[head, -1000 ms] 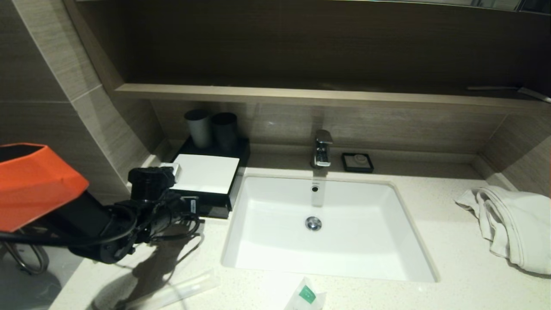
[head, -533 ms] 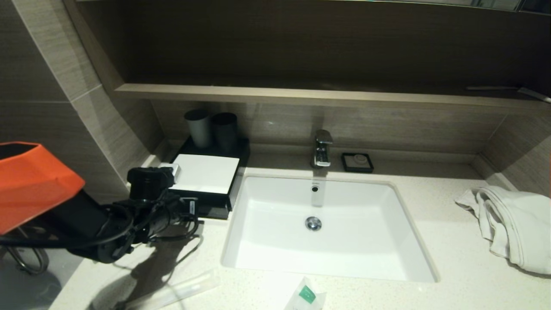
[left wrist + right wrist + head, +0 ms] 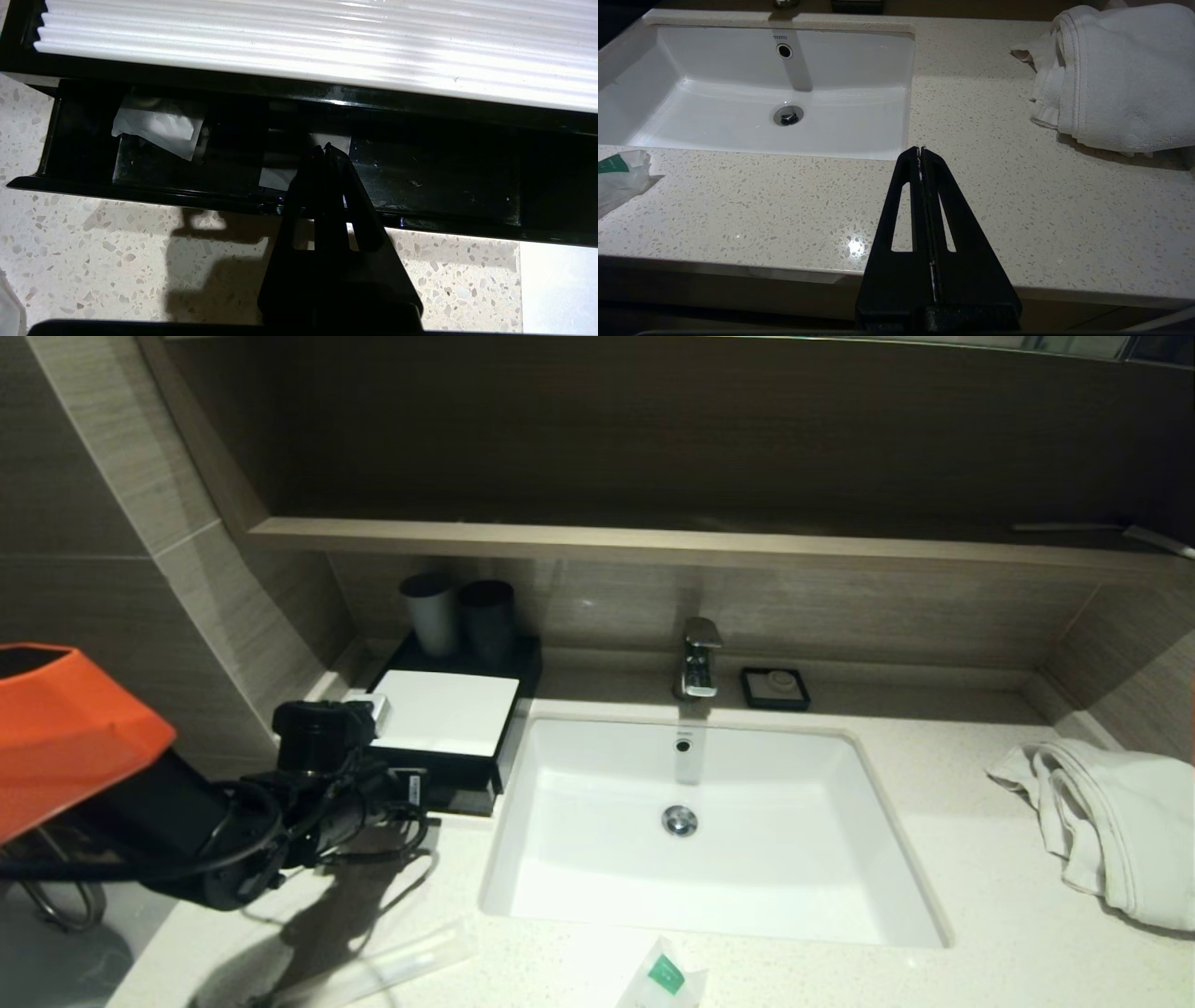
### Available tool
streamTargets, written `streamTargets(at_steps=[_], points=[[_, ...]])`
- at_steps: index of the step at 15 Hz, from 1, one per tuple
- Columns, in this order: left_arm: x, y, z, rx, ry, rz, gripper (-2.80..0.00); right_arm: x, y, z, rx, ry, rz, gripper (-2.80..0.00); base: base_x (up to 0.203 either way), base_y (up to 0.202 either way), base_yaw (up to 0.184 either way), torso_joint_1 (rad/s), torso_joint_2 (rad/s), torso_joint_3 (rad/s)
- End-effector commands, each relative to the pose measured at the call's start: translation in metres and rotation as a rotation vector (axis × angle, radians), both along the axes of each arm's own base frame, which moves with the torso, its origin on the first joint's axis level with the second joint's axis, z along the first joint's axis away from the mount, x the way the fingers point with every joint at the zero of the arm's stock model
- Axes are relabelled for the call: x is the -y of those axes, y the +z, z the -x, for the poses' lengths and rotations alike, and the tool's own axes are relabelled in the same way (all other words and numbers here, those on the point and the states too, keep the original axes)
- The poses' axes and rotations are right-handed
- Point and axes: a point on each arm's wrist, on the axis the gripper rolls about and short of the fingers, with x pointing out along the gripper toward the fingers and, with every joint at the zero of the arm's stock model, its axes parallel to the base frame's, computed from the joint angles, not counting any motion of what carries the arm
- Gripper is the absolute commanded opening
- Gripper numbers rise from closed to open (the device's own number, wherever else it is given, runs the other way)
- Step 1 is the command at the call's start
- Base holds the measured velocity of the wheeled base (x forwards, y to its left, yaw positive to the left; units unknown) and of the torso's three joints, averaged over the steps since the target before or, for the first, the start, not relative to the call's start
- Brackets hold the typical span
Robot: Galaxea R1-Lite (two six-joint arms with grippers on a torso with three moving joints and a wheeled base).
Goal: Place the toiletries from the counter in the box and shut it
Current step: Open the drawer
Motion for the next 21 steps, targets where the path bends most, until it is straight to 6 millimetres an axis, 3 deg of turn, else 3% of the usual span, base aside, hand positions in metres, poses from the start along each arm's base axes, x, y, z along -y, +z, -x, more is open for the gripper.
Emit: streamTargets(at_steps=[1, 21], points=[[-0.001, 0.003, 0.002, 0.001, 0.0, 0.001, -2.8, 0.0, 0.0, 0.0, 0.0, 0.001, 0.0, -2.8, 0.0, 0.0, 0.0, 0.0, 0.0, 0.0], [-0.006, 0.006, 0.028, -0.079, 0.001, -0.018, -2.8, 0.0, 0.0, 0.0, 0.0, 0.001, 0.0, -2.8, 0.0, 0.0, 0.0, 0.0, 0.0, 0.0]])
